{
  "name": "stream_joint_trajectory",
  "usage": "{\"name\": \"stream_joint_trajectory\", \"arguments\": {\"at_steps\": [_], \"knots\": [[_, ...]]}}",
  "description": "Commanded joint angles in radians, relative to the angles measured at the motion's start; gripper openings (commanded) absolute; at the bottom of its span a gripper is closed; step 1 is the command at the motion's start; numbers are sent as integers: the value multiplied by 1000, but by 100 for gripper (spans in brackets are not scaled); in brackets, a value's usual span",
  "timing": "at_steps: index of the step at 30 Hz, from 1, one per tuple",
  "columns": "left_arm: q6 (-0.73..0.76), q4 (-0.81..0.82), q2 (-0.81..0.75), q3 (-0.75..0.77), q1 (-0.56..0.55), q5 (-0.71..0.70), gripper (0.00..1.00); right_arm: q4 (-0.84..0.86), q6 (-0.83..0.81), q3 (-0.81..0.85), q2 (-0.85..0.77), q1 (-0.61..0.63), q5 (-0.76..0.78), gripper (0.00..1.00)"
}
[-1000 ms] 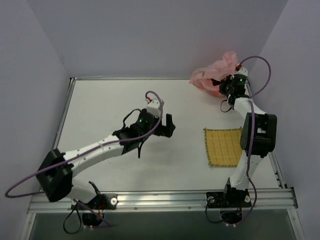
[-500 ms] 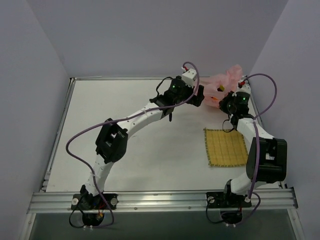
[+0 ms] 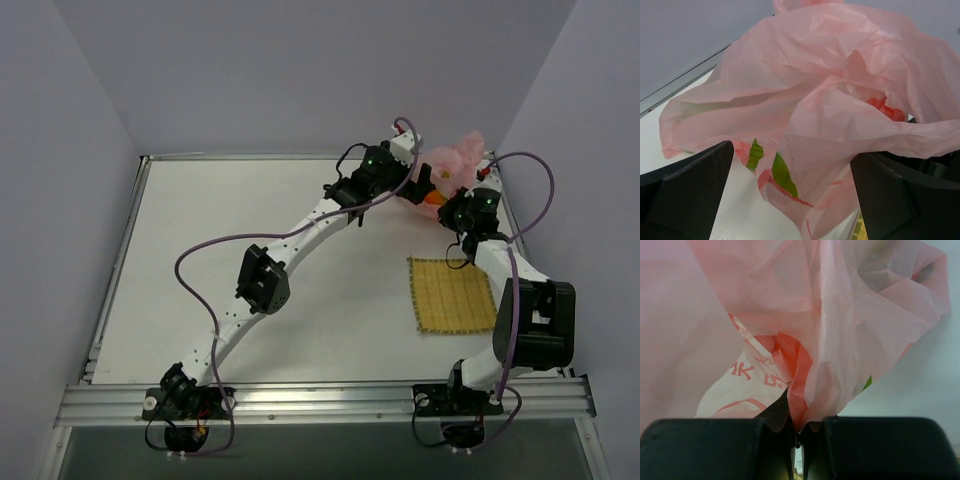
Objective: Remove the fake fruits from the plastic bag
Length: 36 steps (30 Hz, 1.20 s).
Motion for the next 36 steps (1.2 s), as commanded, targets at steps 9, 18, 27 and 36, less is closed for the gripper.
{"name": "stream_joint_trajectory", "arguments": {"at_steps": [9, 18, 27, 36], "knots": [[-71, 189, -27, -88, 81, -145, 2, -43, -27, 63, -19, -8, 29, 0], [-143, 646, -743, -1124, 113, -235, 2, -101, -59, 236, 161, 10, -9, 0], [-396, 867, -1003, -1651, 72, -275, 2, -127, -51, 237, 177, 29, 46, 0], [-427, 866, -1079, -1835, -100, -490, 3, -196, -31, 378, 306, 40, 132, 0]]}}
